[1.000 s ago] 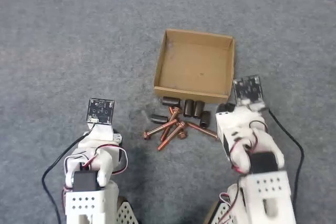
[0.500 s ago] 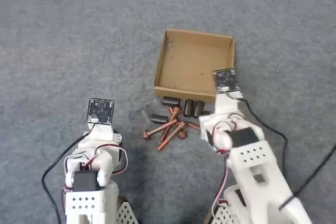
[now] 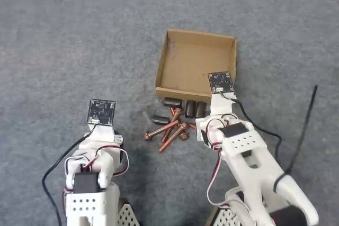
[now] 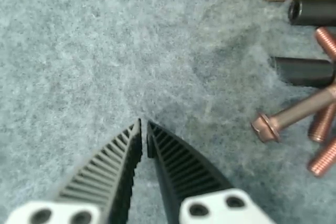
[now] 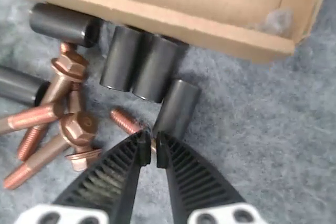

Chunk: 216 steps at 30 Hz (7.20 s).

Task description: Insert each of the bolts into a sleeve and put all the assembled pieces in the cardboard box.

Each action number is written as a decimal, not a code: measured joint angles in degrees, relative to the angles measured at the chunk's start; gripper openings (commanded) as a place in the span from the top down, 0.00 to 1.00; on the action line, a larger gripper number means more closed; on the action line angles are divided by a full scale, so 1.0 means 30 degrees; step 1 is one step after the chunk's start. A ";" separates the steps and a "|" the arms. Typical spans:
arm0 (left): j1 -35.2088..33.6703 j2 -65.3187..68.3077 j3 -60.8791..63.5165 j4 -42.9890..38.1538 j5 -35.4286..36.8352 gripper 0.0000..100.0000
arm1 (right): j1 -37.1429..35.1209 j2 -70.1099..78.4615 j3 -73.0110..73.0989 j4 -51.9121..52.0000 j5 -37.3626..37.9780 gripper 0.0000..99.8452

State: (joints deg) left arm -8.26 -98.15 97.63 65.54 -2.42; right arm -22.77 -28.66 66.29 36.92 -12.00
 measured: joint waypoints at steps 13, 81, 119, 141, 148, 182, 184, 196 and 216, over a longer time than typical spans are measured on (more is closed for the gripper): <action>0.0000 0.0000 0.0000 0.0000 0.0000 0.99 | 0.3018 -0.0234 -0.0821 0.0938 0.0000 0.99; 0.0000 0.0000 0.0000 0.0000 0.0000 0.99 | 0.5333 0.6974 -0.9407 0.7179 0.1436 0.99; 0.0469 0.2579 -0.7502 -0.0967 -0.0879 0.98 | 1.5004 0.3487 -0.4308 0.4689 0.3136 0.99; 1.0901 2.5758 -2.0220 0.3751 -0.5919 0.98 | 1.5004 0.3487 -0.4308 0.4689 0.3136 0.99; 1.4242 2.7223 -2.0220 0.2256 -0.9289 0.98 | 1.5150 0.3487 -0.4308 0.4689 0.3136 0.99; 1.7993 3.8183 -2.5817 -0.2842 -1.2396 0.85 | 1.7495 0.3487 -0.4308 0.3106 0.1407 0.99; 1.7963 3.8476 -2.6256 -0.2813 -1.2396 0.85 | 1.7495 0.3487 -0.4308 0.3106 0.1407 0.99; 1.8022 3.9648 -2.7575 -0.2462 -1.2278 0.98 | 1.7407 0.3487 -0.4308 0.3106 0.1407 0.99; 1.8198 3.9385 -2.8161 -0.1436 -0.4015 0.98 | 1.7407 0.3487 -0.4308 0.3106 0.1407 0.99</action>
State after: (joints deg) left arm 46.33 20.00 13.14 61.23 -14.46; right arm 29.45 -18.20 53.36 46.24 -7.78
